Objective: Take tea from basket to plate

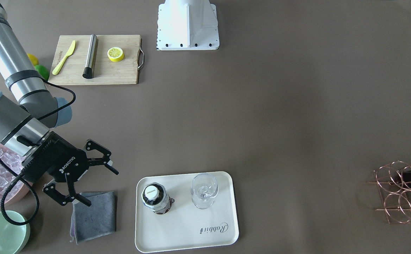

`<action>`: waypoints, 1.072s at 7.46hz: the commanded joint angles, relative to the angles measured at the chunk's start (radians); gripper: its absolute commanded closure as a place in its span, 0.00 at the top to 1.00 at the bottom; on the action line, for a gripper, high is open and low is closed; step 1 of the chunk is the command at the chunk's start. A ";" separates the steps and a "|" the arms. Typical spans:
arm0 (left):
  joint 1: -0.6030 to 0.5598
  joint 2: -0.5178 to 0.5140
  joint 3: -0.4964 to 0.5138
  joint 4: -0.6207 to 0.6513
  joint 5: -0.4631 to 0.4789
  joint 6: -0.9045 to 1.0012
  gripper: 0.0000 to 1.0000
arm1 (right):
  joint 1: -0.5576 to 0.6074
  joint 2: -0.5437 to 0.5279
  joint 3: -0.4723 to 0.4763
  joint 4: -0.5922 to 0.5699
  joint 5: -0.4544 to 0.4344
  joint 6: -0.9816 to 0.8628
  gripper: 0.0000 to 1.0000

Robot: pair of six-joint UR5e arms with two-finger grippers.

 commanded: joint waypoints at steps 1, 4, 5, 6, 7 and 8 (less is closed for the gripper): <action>0.130 0.104 -0.004 -0.030 -0.004 0.225 0.99 | 0.075 -0.112 0.118 -0.336 0.199 0.009 1.00; 0.148 0.239 0.048 -0.325 -0.056 0.243 0.99 | 0.107 -0.131 0.129 -0.732 0.321 0.043 1.00; 0.166 0.223 0.083 -0.333 -0.063 0.244 0.99 | 0.139 -0.163 0.143 -0.782 0.377 0.058 1.00; 0.211 0.213 0.088 -0.388 -0.063 0.243 0.99 | 0.173 -0.181 0.195 -0.902 0.398 0.065 1.00; 0.284 0.213 0.092 -0.459 -0.061 0.233 0.99 | 0.203 -0.226 0.285 -1.060 0.401 0.062 1.00; 0.297 0.213 0.088 -0.478 -0.058 0.233 0.99 | 0.229 -0.293 0.389 -1.191 0.396 0.051 1.00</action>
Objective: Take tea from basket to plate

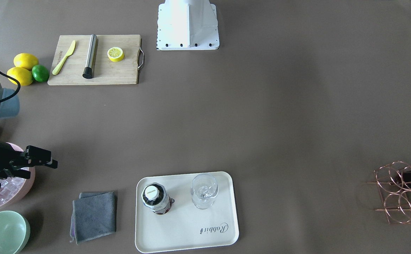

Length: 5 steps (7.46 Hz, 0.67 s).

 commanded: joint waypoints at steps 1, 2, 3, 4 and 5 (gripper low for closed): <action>0.064 0.000 0.008 -0.070 0.005 -0.004 0.99 | 0.081 -0.184 0.230 -0.297 -0.015 -0.034 1.00; 0.067 0.006 0.033 -0.070 0.006 0.001 0.99 | 0.120 -0.252 0.241 -0.299 -0.052 -0.091 1.00; 0.065 0.004 0.075 -0.073 0.005 0.004 0.99 | 0.153 -0.308 0.241 -0.300 -0.089 -0.146 1.00; 0.065 0.006 0.093 -0.078 0.009 0.009 0.99 | 0.183 -0.355 0.241 -0.304 -0.144 -0.192 1.00; 0.065 -0.002 0.103 -0.108 0.037 0.010 0.99 | 0.219 -0.405 0.240 -0.305 -0.185 -0.264 1.00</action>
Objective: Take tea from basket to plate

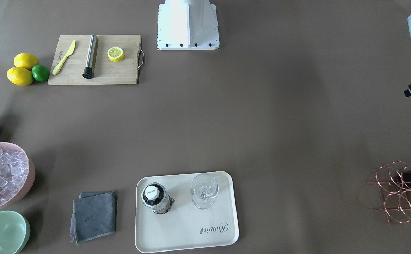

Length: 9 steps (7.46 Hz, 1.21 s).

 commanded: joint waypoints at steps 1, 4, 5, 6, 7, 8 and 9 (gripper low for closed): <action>0.001 -0.006 0.026 -0.063 0.037 0.003 0.99 | 0.102 -0.136 0.002 -0.006 -0.090 -0.151 1.00; 0.001 -0.008 0.020 -0.069 0.030 0.003 0.99 | 0.185 -0.192 0.011 -0.003 -0.163 -0.317 1.00; 0.001 -0.008 0.020 -0.069 0.028 0.005 0.99 | 0.194 -0.196 0.012 -0.003 -0.162 -0.323 1.00; 0.001 -0.011 0.020 -0.069 0.028 0.003 0.99 | 0.197 -0.196 0.016 -0.002 -0.163 -0.325 1.00; -0.001 -0.017 0.011 -0.066 0.028 0.003 0.99 | 0.197 -0.205 0.018 0.003 -0.163 -0.325 1.00; -0.004 -0.005 -0.012 -0.065 0.028 0.003 0.99 | 0.197 -0.207 0.018 0.006 -0.160 -0.325 1.00; -0.012 0.005 -0.017 -0.065 0.028 0.003 0.99 | 0.197 -0.205 0.016 0.007 -0.157 -0.327 1.00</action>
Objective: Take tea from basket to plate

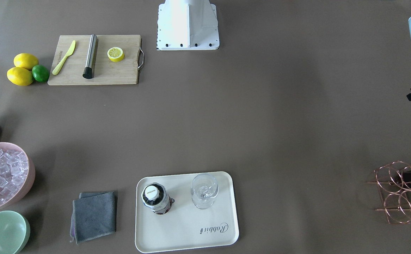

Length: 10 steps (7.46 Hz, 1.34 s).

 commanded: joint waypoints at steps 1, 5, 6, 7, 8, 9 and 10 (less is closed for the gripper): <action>-0.023 0.019 -0.018 -0.002 -0.002 0.001 0.99 | -0.001 -0.002 -0.004 0.006 0.007 -0.007 1.00; -0.089 0.067 -0.010 0.011 -0.006 0.221 0.99 | 0.001 -0.002 0.004 0.006 0.013 -0.069 1.00; -0.109 0.087 -0.015 0.009 -0.037 0.225 0.99 | 0.002 -0.003 0.006 0.006 0.018 -0.069 1.00; -0.109 0.102 -0.013 -0.002 -0.079 0.227 0.99 | 0.002 -0.003 0.009 0.004 0.021 -0.069 1.00; -0.109 0.102 -0.015 -0.002 -0.083 0.227 0.99 | 0.002 -0.003 0.009 0.003 0.021 -0.069 1.00; -0.109 0.104 -0.015 0.000 -0.084 0.227 0.99 | 0.002 -0.003 0.009 0.003 0.021 -0.069 1.00; -0.109 0.104 -0.016 0.000 -0.084 0.227 0.99 | 0.002 -0.003 0.009 0.001 0.021 -0.069 1.00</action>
